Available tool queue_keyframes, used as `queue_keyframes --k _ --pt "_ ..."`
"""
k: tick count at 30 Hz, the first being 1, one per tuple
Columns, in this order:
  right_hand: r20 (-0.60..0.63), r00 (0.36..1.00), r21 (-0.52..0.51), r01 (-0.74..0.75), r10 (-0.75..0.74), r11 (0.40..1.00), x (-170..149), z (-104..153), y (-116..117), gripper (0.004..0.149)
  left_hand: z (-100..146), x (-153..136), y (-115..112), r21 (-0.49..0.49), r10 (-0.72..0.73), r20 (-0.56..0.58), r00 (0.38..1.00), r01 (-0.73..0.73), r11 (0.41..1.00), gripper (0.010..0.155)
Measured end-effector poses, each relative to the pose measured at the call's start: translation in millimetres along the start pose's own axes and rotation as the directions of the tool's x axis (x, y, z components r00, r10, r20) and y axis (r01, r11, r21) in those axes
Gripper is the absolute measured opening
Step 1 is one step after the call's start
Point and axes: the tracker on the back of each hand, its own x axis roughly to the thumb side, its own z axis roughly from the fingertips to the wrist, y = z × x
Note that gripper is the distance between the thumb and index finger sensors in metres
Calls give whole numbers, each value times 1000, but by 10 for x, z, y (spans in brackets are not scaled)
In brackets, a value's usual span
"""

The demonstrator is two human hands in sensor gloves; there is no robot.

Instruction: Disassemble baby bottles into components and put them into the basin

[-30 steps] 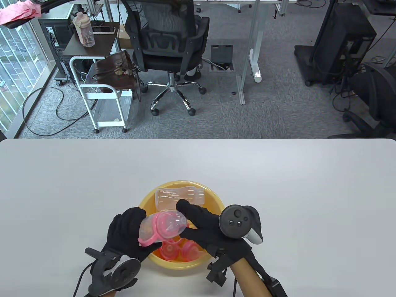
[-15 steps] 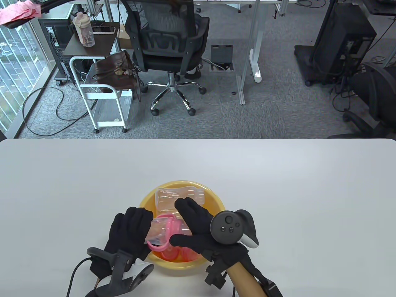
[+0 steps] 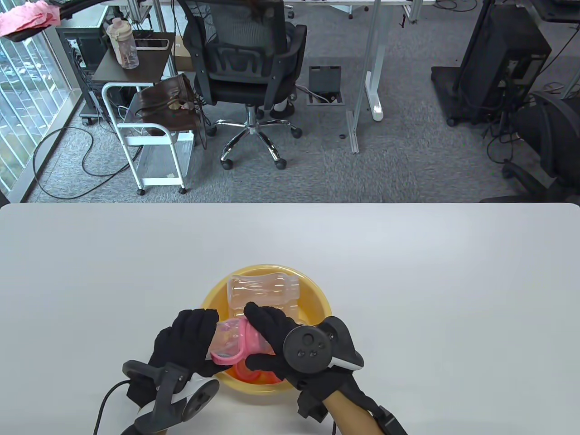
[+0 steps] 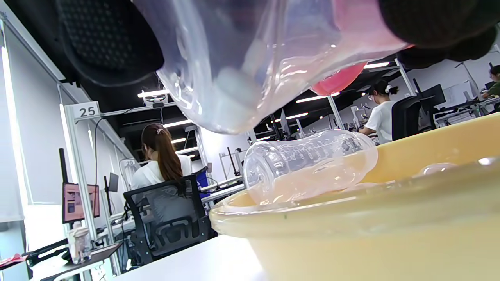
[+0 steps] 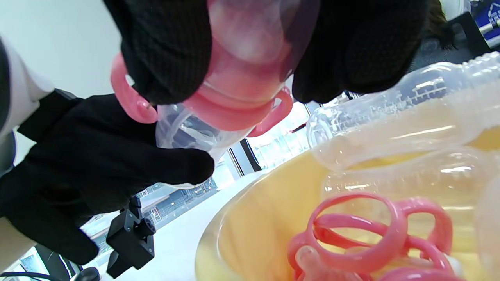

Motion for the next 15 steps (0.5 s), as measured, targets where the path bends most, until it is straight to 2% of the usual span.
queue_keyframes --k 15 --pt "-13 995 -61 -97 96 993 78 8 32 84 -43 -17 -5 -75 13 -32 999 -16 997 95"
